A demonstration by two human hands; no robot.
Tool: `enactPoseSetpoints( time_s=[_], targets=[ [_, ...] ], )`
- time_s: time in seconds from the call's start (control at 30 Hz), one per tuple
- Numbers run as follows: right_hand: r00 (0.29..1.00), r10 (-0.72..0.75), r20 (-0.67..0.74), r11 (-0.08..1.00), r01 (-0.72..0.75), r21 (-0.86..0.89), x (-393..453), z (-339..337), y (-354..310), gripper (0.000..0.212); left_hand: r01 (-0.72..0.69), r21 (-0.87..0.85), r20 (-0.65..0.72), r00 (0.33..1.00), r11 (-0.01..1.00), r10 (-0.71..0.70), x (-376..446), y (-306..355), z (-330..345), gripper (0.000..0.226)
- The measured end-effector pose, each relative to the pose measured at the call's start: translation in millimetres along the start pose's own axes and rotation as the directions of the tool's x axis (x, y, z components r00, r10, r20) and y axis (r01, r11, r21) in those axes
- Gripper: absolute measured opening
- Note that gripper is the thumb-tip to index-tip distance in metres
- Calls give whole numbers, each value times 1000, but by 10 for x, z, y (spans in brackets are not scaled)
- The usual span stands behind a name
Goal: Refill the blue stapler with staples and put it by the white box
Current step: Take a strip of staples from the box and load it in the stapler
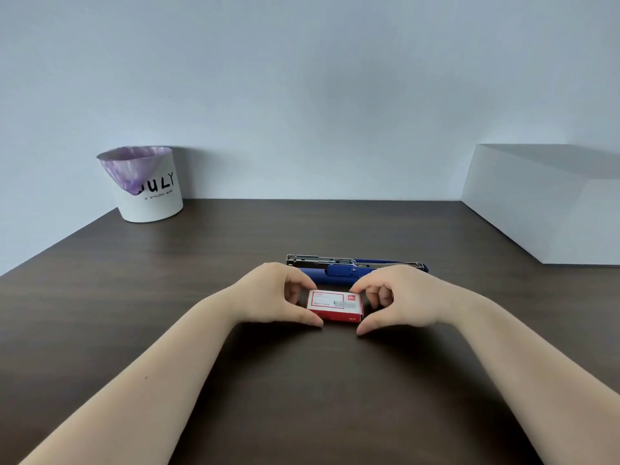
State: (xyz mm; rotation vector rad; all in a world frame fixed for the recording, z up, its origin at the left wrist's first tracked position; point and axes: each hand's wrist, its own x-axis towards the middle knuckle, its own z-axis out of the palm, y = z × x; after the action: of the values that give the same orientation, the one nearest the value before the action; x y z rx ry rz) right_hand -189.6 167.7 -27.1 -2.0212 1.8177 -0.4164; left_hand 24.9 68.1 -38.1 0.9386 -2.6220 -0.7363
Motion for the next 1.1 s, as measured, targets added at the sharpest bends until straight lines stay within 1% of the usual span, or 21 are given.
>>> enactPoseSetpoints(
  time_s=[0.1,0.2,0.33,0.5,0.67,0.73,0.8,0.83,0.9,0.97,1.03,1.1],
  targets=[
    [999,-2,-36,999,4,39,13,6,9,40,-21,-63,-5,1000,998,21,5,23,1,37],
    [998,17,-58,998,-13,59,8,3,33,38,-13,-86,-25,1000,996,11,0,16,1,35],
    [996,27,-82,999,-25,27,5,-3,76,32,6,-111,-26,1000,994,-9,2,-34,-17,35],
    [998,60,-16,998,-60,28,-51,-97,160,21,25,-147,-7,1000,989,-26,-10,-96,-72,38],
    [997,81,7,997,-81,14,-89,-177,195,23,33,-187,18,999,982,-30,-14,-135,-100,37],
    [996,92,9,995,-92,27,-89,-178,176,29,35,-189,18,999,981,-32,-10,-147,-101,37],
    [995,94,-28,995,-93,46,-87,-168,151,39,35,-199,14,999,979,-32,-8,-156,-94,36],
    [994,80,-75,996,-76,48,-79,-159,142,39,32,-207,9,999,978,-31,-7,-157,-88,36],
    [983,32,-179,999,-27,30,-61,-144,107,28,19,-208,-16,1000,978,-23,-6,-156,-76,36],
    [969,-18,-247,1000,18,-1,-49,-122,61,15,-7,-191,-59,998,982,-5,-5,-161,-70,35],
    [959,-74,-274,997,67,-35,-44,-98,17,8,-28,-183,-89,996,983,12,-5,-172,-71,35],
    [950,-130,-283,990,109,-86,-36,-74,-8,8,-43,-185,-101,995,982,25,-5,-185,-68,35]
  ],
)
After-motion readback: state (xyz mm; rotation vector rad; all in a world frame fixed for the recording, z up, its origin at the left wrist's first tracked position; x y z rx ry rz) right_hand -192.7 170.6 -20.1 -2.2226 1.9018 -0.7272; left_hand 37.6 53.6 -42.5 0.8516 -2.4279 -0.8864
